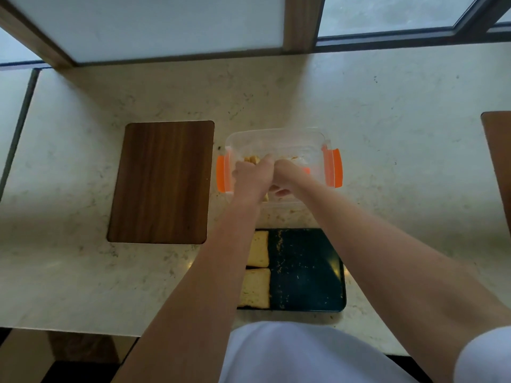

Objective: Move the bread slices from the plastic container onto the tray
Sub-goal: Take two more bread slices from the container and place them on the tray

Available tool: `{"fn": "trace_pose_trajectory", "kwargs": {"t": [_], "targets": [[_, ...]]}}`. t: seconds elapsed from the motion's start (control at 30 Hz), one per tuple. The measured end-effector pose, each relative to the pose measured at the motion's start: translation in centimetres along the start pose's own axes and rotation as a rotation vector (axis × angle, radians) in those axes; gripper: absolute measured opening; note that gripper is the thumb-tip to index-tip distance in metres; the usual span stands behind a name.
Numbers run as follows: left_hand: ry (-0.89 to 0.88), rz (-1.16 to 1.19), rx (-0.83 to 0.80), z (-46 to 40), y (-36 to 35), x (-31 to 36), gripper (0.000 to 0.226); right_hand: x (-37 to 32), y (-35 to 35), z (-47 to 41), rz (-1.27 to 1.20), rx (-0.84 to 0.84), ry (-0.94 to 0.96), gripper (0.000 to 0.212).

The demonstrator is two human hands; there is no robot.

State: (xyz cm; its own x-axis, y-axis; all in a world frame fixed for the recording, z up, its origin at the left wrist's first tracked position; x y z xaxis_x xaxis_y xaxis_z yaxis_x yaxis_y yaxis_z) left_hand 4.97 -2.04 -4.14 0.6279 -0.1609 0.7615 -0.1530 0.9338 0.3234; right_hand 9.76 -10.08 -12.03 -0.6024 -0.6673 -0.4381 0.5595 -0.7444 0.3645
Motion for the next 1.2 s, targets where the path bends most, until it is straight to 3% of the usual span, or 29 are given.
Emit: {"fn": "trace_pose_trajectory", "kwargs": {"t": [0.17,0.27,0.3,0.4,0.5,0.77,0.93,1.1,1.2], "targets": [[0.080,-0.048,-0.036,-1.0,-0.9,-0.5,0.071,1.5,0.9,1.2,-0.163,-0.009,0.051,0.025],[-0.028,-0.263,-0.091,-2.1,-0.7,-0.1,0.022,2.0,1.3,1.6,-0.202,-0.029,0.075,0.028],[-0.066,-0.351,-0.099,-2.5,-0.6,0.1,0.016,2.1,1.4,1.7,-0.197,-0.027,0.079,0.026],[-0.166,-0.599,-0.106,-3.2,-0.6,0.5,0.015,2.2,1.7,1.6,-0.148,-0.015,0.081,0.023],[-0.188,-0.653,-0.125,-3.4,-1.3,0.5,0.023,2.2,2.0,1.7,-0.126,-0.021,0.090,0.021],[-0.143,-0.511,-0.178,-3.7,-1.5,-0.7,0.024,2.4,2.8,3.0,-0.204,-0.052,0.100,0.016],[-0.130,-0.228,-0.187,-3.1,-0.2,-0.2,0.023,1.5,3.8,5.1,-0.273,0.019,0.186,0.005],[-0.111,0.037,-0.233,-2.3,1.7,0.4,0.034,2.1,4.4,7.2,-0.401,0.023,0.239,0.028],[-0.140,0.061,-0.221,-1.9,2.3,0.9,0.028,2.5,4.7,8.5,-0.454,0.061,0.283,0.025]]}}
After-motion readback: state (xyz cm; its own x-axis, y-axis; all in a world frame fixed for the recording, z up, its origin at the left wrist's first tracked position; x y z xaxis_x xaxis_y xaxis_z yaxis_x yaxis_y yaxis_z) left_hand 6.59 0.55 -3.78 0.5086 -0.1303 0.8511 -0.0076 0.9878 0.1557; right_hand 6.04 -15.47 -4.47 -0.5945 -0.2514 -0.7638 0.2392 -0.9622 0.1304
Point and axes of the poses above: each hand's wrist, its own z-axis away from the middle knuckle, its own y-axis out of the back of the hand, x = y × z, the point moved 2 cm from there along -z, towards the middle knuckle, and after that the axes turned 6 degrees about -y, right-handed, at the moved point
